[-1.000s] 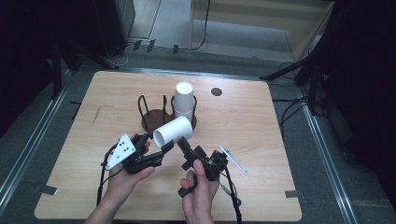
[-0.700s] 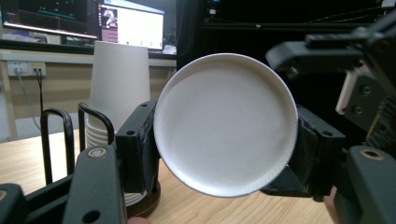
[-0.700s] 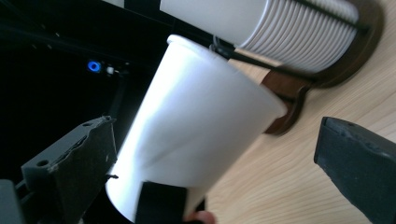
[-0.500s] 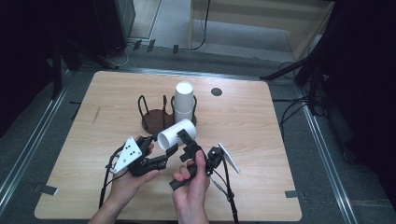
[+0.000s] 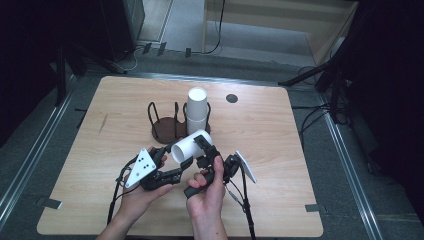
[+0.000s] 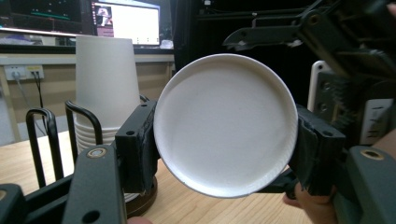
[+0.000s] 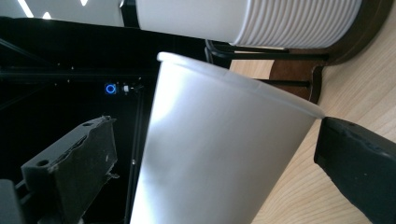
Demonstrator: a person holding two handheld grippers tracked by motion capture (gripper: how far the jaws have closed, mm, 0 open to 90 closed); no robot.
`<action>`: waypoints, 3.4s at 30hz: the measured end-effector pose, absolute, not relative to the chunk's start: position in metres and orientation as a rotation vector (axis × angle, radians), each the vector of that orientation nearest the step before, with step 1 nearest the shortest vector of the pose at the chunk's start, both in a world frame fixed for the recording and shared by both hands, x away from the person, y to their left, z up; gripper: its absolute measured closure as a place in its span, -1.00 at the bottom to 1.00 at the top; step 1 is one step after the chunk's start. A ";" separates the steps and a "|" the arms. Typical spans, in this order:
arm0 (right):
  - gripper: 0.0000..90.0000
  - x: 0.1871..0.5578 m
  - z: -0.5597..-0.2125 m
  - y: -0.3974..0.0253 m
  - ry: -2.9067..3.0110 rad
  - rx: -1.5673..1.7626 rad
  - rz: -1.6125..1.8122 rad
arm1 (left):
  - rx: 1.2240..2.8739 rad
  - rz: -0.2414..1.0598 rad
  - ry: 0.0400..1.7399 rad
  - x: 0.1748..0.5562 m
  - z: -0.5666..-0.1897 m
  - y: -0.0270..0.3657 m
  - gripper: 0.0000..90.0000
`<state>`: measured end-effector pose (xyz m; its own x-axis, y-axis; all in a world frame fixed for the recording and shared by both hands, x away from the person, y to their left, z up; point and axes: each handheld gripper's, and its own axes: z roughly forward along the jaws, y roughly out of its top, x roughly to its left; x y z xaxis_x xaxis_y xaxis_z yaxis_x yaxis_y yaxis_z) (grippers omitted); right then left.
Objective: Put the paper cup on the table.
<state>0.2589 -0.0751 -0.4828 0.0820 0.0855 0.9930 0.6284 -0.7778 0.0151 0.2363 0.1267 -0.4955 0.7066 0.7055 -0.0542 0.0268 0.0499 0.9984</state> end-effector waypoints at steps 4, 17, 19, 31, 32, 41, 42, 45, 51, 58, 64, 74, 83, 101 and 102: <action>-1.00 0.263 -0.485 -0.075 -0.688 -1.949 -1.722 | 1.449 0.582 0.638 0.236 -0.495 0.126 -0.24; -0.98 0.274 -0.495 -0.073 -0.660 -1.929 -1.666 | 1.473 0.587 0.658 0.236 -0.497 0.128 -0.24; -0.90 0.275 -0.495 -0.073 -0.653 -1.929 -1.662 | 1.477 0.588 0.662 0.237 -0.497 0.129 -0.24; -0.67 0.276 -0.498 -0.075 -0.626 -1.899 -1.672 | 1.473 0.606 0.656 0.236 -0.496 0.129 -0.26; -0.65 0.276 -0.497 -0.075 -0.628 -1.897 -1.676 | 1.477 0.618 0.656 0.235 -0.495 0.129 -0.27; -0.59 0.274 -0.496 -0.076 -0.651 -1.898 -1.750 | 1.489 0.613 0.716 0.231 -0.489 0.131 -0.37; -0.59 0.274 -0.495 -0.077 -0.661 -1.899 -1.760 | 1.489 0.601 0.725 0.232 -0.489 0.132 -0.38; -0.58 0.274 -0.492 -0.079 -0.694 -1.903 -1.813 | 1.484 0.562 0.758 0.235 -0.489 0.136 -0.56; -0.42 0.275 -0.486 -0.082 -0.763 -1.920 -1.912 | 1.499 0.536 0.768 0.237 -0.490 0.135 -0.73; -0.40 0.277 -0.485 -0.088 -0.818 -1.939 -1.986 | 1.508 0.541 0.775 0.237 -0.490 0.137 -0.75; -0.38 0.277 -0.480 -0.090 -0.954 -1.958 -2.092 | 1.496 0.545 0.793 0.239 -0.488 0.144 -0.76; -0.37 0.272 -0.468 -0.088 -1.268 -1.964 -2.306 | 1.474 0.551 0.822 0.242 -0.485 0.157 -0.76; -0.39 0.268 -0.461 -0.087 -1.610 -2.031 -2.400 | 1.490 0.564 0.829 0.243 -0.484 0.163 -0.77; -0.32 0.268 -0.465 -0.095 -1.979 -1.921 -2.498 | 1.538 0.566 0.901 0.242 -0.489 0.189 -0.77; -0.31 0.269 -0.466 -0.097 -2.000 -1.912 -2.500 | 1.537 0.560 0.909 0.242 -0.489 0.191 -0.77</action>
